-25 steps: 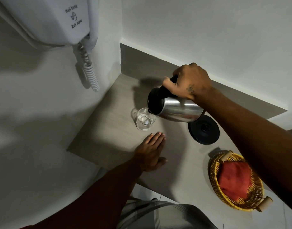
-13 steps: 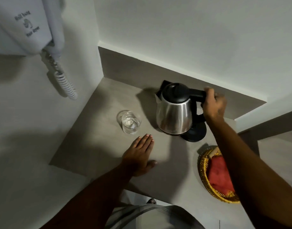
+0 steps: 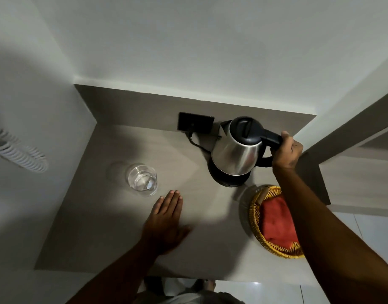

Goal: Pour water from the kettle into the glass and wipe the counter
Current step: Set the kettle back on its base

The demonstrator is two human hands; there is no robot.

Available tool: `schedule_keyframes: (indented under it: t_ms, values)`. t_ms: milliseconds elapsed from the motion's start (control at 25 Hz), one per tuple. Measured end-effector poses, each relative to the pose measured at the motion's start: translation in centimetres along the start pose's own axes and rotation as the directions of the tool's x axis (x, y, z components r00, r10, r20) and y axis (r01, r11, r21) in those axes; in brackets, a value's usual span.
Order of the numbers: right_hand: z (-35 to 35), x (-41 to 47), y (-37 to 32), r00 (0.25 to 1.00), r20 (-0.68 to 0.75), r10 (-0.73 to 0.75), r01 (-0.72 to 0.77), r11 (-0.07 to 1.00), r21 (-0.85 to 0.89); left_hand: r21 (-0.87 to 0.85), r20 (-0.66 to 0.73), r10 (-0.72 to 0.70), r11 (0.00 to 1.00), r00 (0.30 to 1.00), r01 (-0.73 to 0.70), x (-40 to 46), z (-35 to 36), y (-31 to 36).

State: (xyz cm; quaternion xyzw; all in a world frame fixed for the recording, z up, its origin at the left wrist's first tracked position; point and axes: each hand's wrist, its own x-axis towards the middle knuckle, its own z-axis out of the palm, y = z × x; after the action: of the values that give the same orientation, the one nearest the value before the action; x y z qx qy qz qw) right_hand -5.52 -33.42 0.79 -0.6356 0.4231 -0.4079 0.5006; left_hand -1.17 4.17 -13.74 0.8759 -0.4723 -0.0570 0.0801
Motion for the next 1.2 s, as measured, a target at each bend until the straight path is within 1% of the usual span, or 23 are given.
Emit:
schedule_keyframes:
  t_ms: [160,240,440,520,720,880,1000,1120,1200]
  values:
    - [-0.3,0.0,0.9,0.998,-0.022,0.061,-0.059,0.994,0.092,-0.025,-0.01,0.018,1.0,1.0,-0.018,0.0,0.1,-0.1]
    - [-0.3,0.0,0.8,0.998,-0.005,0.068,-0.067,0.993,0.096,-0.03,-0.009,0.015,0.999,1.0,-0.015,0.0,0.0,-0.1]
    - [-0.4,-0.4,0.4,0.998,0.068,0.009,-0.015,0.996,0.091,-0.035,-0.008,0.017,0.999,1.0,-0.017,0.1,-0.2,-0.2]
    - [-0.5,-0.7,0.5,0.998,0.065,0.013,-0.019,0.995,0.094,-0.036,-0.008,0.02,0.999,1.0,-0.02,0.1,-0.3,-0.1]
    - [-1.6,-1.2,1.8,0.997,0.074,0.009,-0.014,0.998,0.065,-0.033,-0.007,0.013,0.999,1.0,-0.014,0.0,-1.0,0.2]
    - [-1.3,-1.4,2.0,0.999,0.046,0.02,-0.022,0.999,0.05,-0.011,0.001,0.013,1.0,1.0,-0.013,0.1,-1.2,0.3]
    - [-1.5,-1.4,2.0,0.996,0.084,0.034,-0.034,0.999,0.003,-0.001,-0.012,0.026,1.0,1.0,-0.026,0.0,-0.9,0.1]
    - [-2.9,-1.9,1.4,0.988,0.131,0.085,-0.081,0.996,-0.032,0.026,-0.021,0.036,0.999,0.999,-0.035,-0.1,-0.6,0.0]
    - [-4.3,-2.8,0.9,0.991,0.093,0.095,-0.091,0.995,-0.037,0.038,-0.026,0.026,0.999,0.999,-0.025,0.1,-0.4,-0.1]
